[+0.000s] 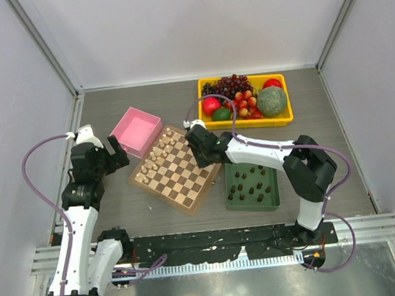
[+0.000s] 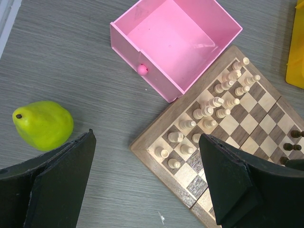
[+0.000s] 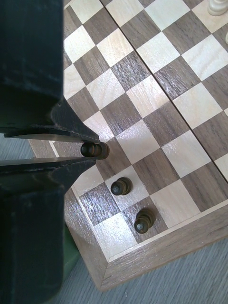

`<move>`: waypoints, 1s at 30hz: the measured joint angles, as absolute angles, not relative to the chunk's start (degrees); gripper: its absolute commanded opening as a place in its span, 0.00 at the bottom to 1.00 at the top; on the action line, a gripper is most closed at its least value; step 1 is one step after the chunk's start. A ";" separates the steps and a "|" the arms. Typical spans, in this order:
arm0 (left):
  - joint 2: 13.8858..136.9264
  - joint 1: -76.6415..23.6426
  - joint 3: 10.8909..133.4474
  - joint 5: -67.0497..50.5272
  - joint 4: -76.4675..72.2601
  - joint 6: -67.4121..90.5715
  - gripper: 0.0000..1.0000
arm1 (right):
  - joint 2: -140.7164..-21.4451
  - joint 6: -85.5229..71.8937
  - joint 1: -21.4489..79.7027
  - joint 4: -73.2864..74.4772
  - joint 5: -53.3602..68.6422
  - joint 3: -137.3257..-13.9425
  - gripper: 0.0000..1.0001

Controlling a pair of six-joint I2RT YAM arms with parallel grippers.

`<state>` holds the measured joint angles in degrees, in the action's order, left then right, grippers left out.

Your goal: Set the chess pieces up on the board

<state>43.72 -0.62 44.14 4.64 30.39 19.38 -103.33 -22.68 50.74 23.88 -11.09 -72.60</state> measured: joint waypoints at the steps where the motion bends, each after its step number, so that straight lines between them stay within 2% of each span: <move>1: 43.72 -0.62 44.14 4.62 30.39 19.38 0.99 | -103.35 -22.65 50.74 23.88 -11.31 -72.60 0.19; 12: 43.72 -0.62 44.14 4.38 30.39 19.38 0.99 | -104.71 -22.70 50.39 24.32 -11.94 -72.86 0.19; 22: 43.72 -0.62 44.14 4.34 30.39 19.38 0.99 | -106.15 -22.68 50.39 24.38 -12.34 -74.08 0.28; 29: 43.72 -0.62 44.14 4.34 30.39 19.38 0.99 | -106.15 -22.52 50.39 24.60 -12.34 -74.08 0.28; 30: 43.72 -0.62 44.14 4.34 30.39 19.38 0.99 | -106.15 -22.44 50.39 24.60 -12.34 -74.08 0.31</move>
